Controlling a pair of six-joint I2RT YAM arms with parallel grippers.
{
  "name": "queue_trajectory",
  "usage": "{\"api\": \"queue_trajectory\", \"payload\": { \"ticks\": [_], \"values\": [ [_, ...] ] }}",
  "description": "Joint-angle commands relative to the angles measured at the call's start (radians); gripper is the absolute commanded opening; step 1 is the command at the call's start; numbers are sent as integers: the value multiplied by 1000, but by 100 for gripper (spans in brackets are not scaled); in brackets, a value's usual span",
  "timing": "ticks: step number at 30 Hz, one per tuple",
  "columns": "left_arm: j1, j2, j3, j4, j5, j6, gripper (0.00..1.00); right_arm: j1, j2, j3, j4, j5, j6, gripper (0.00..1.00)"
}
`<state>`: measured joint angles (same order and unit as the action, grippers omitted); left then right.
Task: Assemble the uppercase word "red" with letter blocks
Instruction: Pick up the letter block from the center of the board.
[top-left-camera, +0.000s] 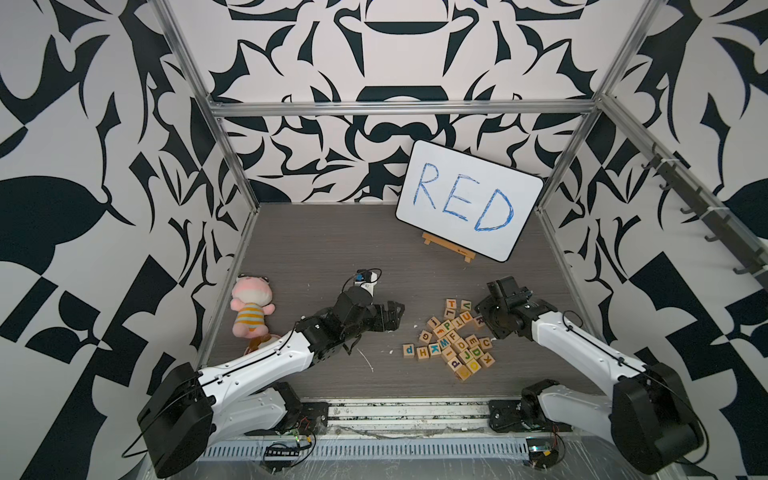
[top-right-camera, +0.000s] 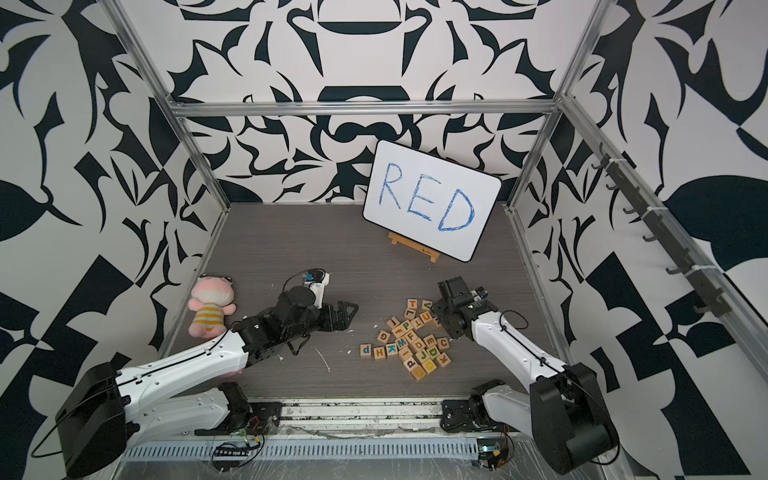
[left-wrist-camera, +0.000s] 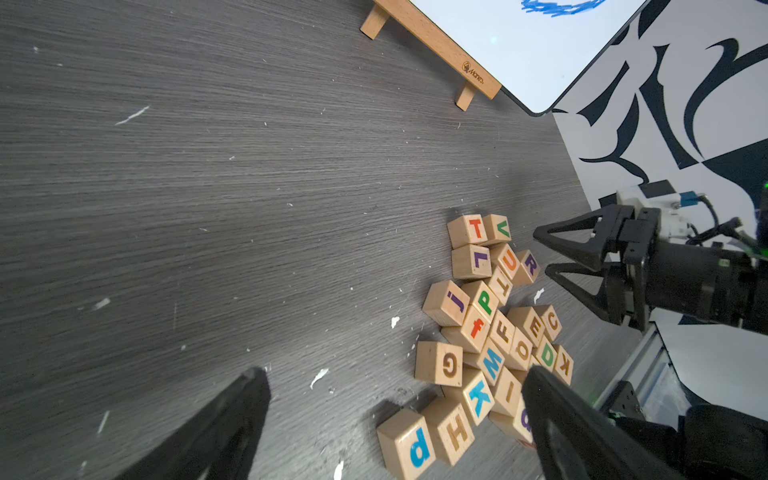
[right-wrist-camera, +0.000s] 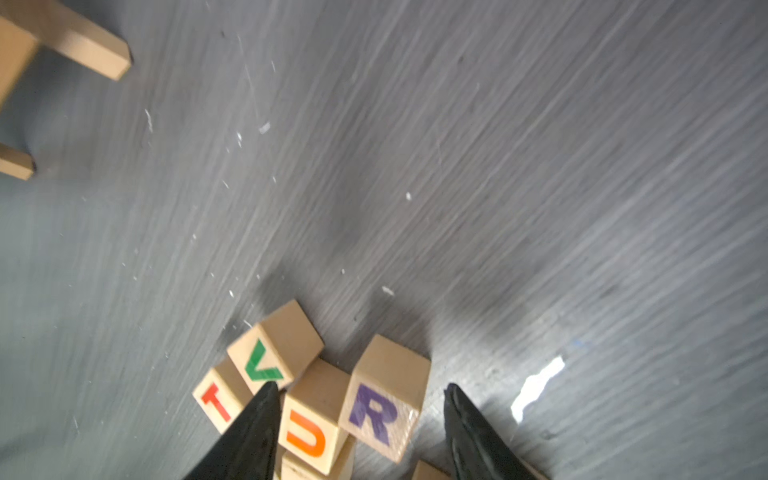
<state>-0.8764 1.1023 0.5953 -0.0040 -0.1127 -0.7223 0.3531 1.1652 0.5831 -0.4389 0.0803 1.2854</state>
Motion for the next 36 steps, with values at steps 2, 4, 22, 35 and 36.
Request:
{"api": "queue_trajectory", "payload": {
  "ticks": [2,4,22,35,36],
  "values": [
    [-1,0,-9,4,-7,-9,99,29,37,4,0,10,58,60],
    [-1,1,-9,1,-5,-9,100,34,49,7,2,19,67,58],
    [-1,5,7,-26,-4,-4,99,42,128,3,32,82,68,33],
    [-1,9,21,6,13,35,100,21,-33,74,-102,180,-236,17],
    [-1,20,29,17,21,35,99,21,-64,79,-110,180,-297,16]
  ]
}}
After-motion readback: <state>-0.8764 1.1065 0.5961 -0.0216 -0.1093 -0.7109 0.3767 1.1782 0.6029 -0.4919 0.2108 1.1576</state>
